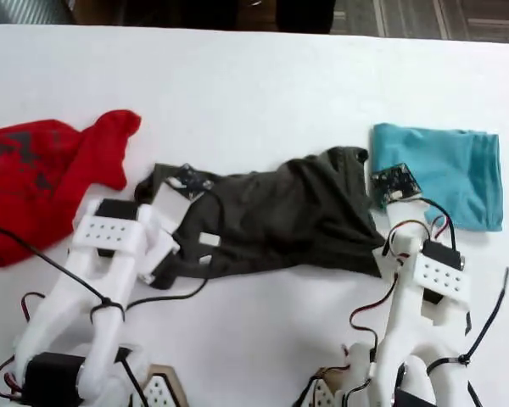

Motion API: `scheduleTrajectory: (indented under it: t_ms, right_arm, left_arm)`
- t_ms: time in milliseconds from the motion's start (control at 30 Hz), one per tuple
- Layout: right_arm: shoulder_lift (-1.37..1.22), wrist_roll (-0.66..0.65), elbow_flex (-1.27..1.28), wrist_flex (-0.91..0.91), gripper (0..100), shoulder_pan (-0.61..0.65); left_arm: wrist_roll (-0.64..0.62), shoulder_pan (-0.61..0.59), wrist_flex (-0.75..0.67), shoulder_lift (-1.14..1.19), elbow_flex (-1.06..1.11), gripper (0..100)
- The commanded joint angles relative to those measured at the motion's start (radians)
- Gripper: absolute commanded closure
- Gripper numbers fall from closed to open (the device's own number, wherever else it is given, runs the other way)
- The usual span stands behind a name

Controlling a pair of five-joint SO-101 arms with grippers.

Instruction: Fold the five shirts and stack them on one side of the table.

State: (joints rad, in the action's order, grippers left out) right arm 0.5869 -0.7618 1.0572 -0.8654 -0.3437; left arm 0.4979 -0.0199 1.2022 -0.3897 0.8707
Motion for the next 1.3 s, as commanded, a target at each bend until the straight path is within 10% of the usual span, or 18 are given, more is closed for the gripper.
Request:
scheduleTrajectory:
  t_ms: [0,467,900,1267]
  right_arm:
    - [0.025,0.0,-0.041,-0.031,80.7,-0.008]
    - [0.027,0.005,0.052,0.015,93.3,0.005]
    - [0.03,0.103,0.025,0.012,97.8,-0.286]
    - [0.035,0.077,0.021,-0.087,89.3,-0.114]
  left_arm:
    - [0.006,0.002,-0.005,-0.018,-0.051,97]
    - [0.006,0.0,-0.005,-0.017,-0.058,97]
    - [0.005,0.002,-0.084,-0.017,0.065,97]
    - [0.006,0.002,-0.075,-0.017,0.107,97]
